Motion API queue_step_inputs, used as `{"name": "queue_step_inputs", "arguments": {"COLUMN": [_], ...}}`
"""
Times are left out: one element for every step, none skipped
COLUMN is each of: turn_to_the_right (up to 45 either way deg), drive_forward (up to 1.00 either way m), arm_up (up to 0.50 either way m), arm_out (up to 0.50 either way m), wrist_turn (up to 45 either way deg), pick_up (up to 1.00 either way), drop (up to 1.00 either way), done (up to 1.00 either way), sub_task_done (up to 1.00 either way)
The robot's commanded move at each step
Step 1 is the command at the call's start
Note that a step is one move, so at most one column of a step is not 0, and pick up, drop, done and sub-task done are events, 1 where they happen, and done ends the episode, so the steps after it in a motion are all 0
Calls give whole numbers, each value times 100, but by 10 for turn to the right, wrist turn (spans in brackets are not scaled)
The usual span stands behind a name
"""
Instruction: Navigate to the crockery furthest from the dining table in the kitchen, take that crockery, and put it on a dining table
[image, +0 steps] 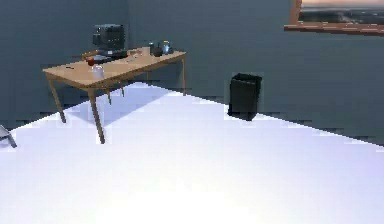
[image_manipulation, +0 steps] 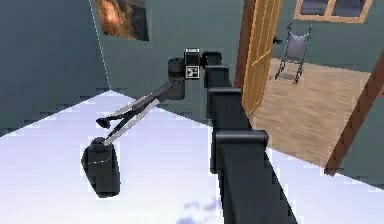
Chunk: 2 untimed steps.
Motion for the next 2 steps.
{"name": "queue_step_inputs", "arguments": {"turn_to_the_right": [0,-30], "drive_forward": [100,0], "arm_up": [0,0], "arm_out": [0,0], "wrist_turn": [0,0], "pick_up": [0,0], "drop": [0,0], "done": [0,0], "sub_task_done": [0,0]}}
